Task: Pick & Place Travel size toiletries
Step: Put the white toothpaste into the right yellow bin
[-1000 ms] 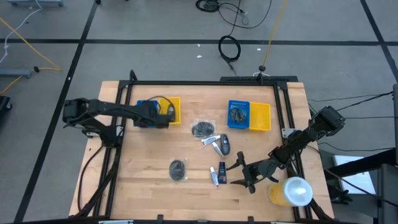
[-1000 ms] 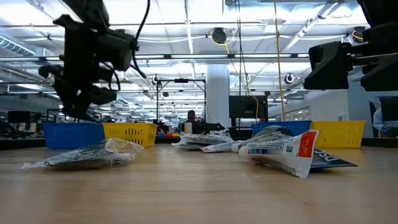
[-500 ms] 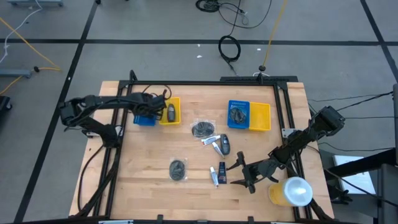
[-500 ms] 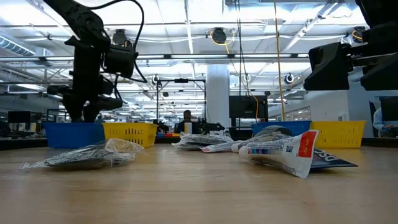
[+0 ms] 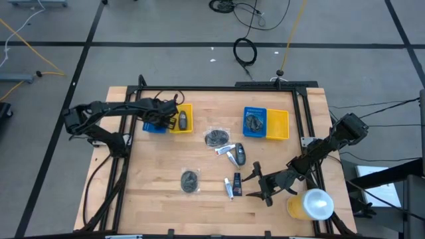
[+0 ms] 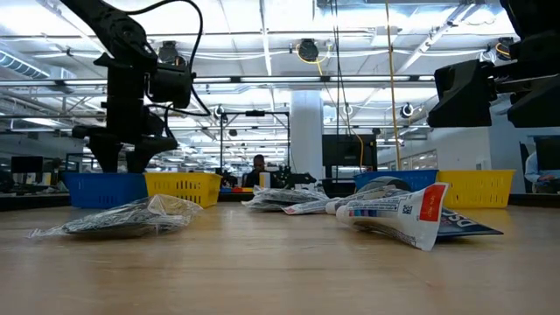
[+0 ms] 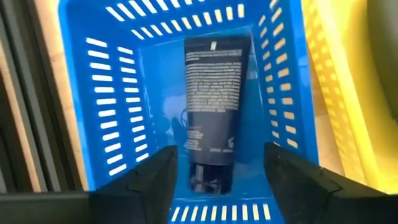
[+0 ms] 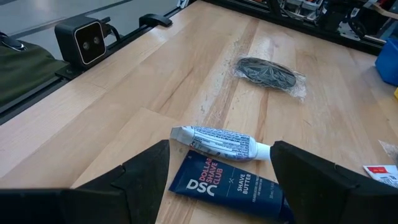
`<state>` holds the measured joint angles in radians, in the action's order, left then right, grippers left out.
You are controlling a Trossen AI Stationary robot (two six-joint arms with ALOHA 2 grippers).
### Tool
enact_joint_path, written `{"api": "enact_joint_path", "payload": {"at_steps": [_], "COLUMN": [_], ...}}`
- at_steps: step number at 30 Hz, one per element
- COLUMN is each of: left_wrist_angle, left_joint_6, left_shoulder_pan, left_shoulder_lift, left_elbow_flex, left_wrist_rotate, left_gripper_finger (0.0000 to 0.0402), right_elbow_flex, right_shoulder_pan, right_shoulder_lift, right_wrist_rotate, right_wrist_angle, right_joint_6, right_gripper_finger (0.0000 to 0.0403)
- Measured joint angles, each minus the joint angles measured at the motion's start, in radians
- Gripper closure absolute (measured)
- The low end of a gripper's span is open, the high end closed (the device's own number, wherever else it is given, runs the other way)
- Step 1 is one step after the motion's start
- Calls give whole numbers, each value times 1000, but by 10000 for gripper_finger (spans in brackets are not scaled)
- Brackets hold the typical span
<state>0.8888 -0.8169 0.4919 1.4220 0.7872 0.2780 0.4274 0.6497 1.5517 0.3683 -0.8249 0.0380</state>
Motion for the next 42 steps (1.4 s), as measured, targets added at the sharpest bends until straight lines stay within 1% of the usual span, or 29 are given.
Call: {"api": "enact_joint_path", "payload": {"at_steps": [3,6,10,12,15,19,22,24,26,28,31,34,37,40,42], "left_wrist_angle": [16,58,60,52,9,-106,-267,-384,-535,-670,-896,-1137,-1360,-1533,-1637], "left_joint_6": [24,15,-17,-49,-102,-139,-109,-54,29,120,266,412,513,547,533], "left_shoulder_pan": [-13,-36,-116,-178,-305,-509,-654,-739,-806,-858,-908,-935,-943,-941,-937], "left_shoulder_lift": [-8,-47,-125,-166,-207,-213,-173,-132,-85,-25,70,177,284,375,426], "left_elbow_flex": [0,0,0,0,0,0,0,0,1,1,1,1,1,1,1], "left_wrist_rotate": [-9,-10,-5,18,85,225,326,381,431,457,463,455,437,416,399], "left_gripper_finger": [149,145,144,144,144,144,144,144,144,144,144,144,144,144,144], "right_elbow_flex": [0,0,0,0,0,0,0,0,1,1,1,2,20,54,81], "right_shoulder_pan": [0,0,0,0,0,10,32,55,79,110,152,183,188,167,137], "right_shoulder_lift": [0,0,0,0,0,-41,-122,-195,-268,-337,-410,-434,-424,-376,-331], "right_wrist_rotate": [0,0,1,2,6,40,94,163,243,318,385,417,415,408,359], "right_wrist_angle": [0,0,0,0,0,47,135,200,260,312,376,390,405,443,464], "right_joint_6": [0,1,2,1,1,0,-22,-40,-66,-86,-105,-111,-151,-197,-228], "right_gripper_finger": [133,133,133,134,137,143,147,149,152,154,158,162,163,163,163]}}
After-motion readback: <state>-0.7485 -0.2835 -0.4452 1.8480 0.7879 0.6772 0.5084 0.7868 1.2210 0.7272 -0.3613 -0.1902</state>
